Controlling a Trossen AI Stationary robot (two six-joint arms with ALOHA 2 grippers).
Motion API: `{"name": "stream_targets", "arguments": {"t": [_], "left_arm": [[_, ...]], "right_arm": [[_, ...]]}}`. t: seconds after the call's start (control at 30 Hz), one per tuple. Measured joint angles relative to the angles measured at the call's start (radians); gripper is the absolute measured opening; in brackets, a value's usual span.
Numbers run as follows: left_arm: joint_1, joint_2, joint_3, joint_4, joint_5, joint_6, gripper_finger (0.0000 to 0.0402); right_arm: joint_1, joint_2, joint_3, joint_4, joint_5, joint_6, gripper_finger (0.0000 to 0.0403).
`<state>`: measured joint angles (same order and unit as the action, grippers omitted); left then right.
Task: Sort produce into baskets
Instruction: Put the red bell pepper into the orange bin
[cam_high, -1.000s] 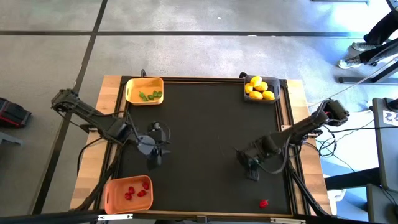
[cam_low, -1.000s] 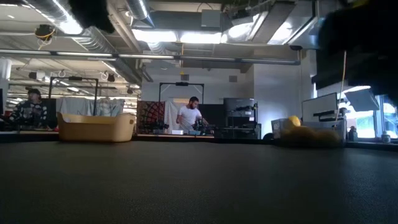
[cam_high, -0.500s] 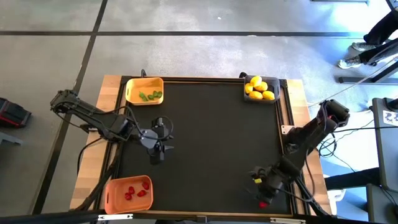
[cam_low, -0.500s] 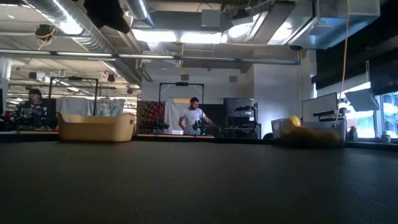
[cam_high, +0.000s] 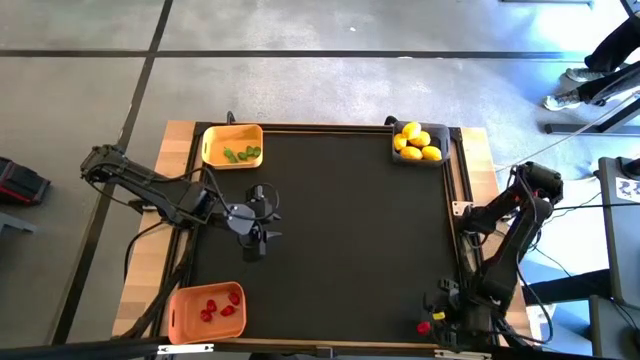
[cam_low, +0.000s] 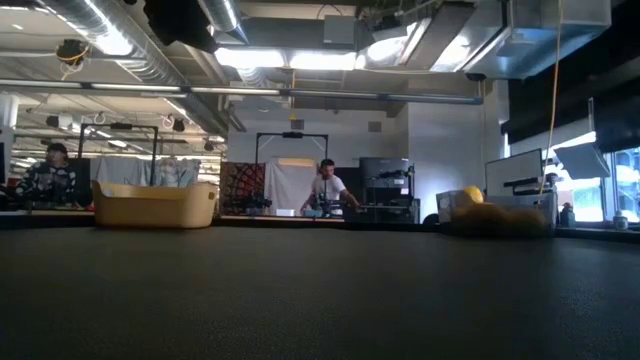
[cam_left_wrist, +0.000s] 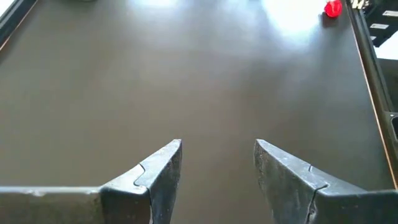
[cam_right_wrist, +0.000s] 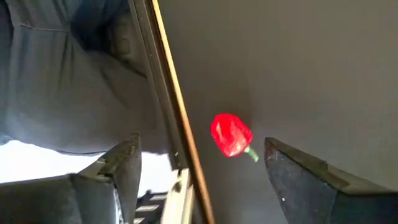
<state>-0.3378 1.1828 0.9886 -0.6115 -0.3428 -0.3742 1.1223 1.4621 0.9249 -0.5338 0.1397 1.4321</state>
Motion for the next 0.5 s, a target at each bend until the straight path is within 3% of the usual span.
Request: {"name": "stream_targets", "arguments": {"t": [0.17, 0.5], "left_arm": [[0.000, 0.000, 0.000, 0.003, 0.000, 0.000, 0.0196], [0.000, 0.000, 0.000, 0.003, 0.000, -0.022, 0.0196]], "right_arm": [[0.025, 0.054, 0.000, 0.023, 0.070, -0.093, 0.0275], [0.023, 0.193, 0.000, 0.066, 0.022, -0.159, 0.0266]]}}
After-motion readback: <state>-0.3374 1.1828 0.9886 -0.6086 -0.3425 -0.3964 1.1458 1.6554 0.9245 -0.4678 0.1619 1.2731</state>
